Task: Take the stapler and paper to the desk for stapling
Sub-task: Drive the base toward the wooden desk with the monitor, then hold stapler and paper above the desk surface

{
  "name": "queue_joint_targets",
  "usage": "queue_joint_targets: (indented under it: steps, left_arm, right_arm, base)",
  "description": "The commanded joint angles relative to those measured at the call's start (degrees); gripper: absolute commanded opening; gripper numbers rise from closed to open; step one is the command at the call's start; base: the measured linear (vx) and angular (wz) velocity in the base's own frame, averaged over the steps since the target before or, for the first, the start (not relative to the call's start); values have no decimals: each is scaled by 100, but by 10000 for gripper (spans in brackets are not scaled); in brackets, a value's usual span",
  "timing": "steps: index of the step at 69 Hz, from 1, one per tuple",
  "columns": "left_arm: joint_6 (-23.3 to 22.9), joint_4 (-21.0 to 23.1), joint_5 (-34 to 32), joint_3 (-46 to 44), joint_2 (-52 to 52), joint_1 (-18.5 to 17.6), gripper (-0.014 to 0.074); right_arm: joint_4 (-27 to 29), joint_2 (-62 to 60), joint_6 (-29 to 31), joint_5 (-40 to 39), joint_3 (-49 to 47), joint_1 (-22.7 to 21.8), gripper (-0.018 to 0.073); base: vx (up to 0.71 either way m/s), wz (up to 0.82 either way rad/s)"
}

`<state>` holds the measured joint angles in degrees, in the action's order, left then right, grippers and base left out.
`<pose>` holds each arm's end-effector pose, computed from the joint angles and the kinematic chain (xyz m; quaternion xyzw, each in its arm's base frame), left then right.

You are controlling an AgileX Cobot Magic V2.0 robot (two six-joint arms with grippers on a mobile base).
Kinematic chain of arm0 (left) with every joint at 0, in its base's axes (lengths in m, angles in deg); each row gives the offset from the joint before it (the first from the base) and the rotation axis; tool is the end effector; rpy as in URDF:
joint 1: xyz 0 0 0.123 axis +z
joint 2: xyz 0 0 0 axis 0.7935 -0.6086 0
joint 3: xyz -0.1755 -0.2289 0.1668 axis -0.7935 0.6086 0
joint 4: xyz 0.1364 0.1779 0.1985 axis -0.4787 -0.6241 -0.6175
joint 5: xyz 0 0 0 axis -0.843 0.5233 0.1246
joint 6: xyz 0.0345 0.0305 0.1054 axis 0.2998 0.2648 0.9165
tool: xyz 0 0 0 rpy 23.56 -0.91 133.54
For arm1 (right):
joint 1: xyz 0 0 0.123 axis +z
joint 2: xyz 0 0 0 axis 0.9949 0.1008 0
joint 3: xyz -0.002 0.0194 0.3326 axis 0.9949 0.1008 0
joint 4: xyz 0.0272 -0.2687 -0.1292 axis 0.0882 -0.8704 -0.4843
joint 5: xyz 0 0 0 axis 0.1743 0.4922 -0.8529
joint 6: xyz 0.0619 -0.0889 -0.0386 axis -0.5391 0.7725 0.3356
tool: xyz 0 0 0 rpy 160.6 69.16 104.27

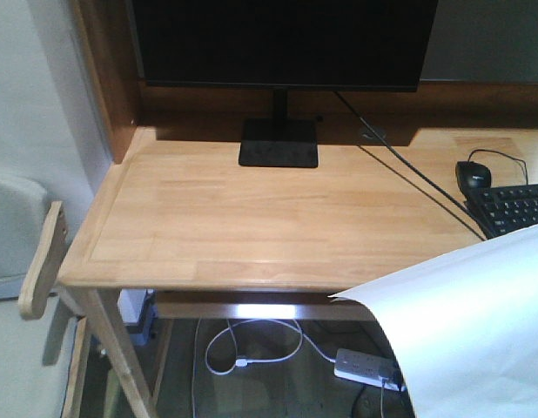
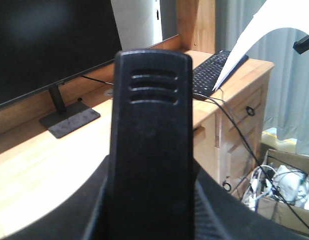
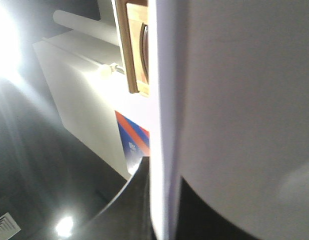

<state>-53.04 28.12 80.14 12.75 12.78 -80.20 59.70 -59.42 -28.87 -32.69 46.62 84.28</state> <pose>-0.0003 -0.0328 0.3984 0.3178 0.7034 -0.2001 0.6035 0.0764 0.0300 0.2855 0.1984 0.3589 0.6927 0.5932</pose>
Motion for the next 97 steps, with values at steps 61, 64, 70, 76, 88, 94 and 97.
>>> queue_joint_targets:
  steps: [61, 64, 70, 76, 88, 94, 97]
  left_arm:
    - [3, 156, -651, -151, -89, -28, -6]
    - [3, 156, -651, -151, -89, -28, -6]
    - [3, 156, -651, -151, -89, -28, -6]
    - [3, 156, -651, -151, -89, -28, -6]
    - [3, 156, -651, -151, -89, -28, -6]
    - [3, 156, -651, -151, -89, -28, -6]
    - [3, 156, -651, -151, -89, -28, -6]
  right_arm:
    - [41, 50, 61, -311, -153, -7, -6]
    - [41, 50, 61, -311, -153, -7, -6]
    - [41, 50, 61, -311, -153, -7, -6]
    - [41, 50, 61, -311, -153, -7, -6]
    - [41, 50, 61, -311, -153, -7, -6]
    - [41, 50, 61, -311, -153, -7, -6]
    - [41, 50, 61, -311, -153, -7, -6]
  base:
    - [22, -3]
    - [13, 3]
    - [12, 3]
    - [10, 3]
    - [8, 0]
    - [6, -2]
    - [6, -3]
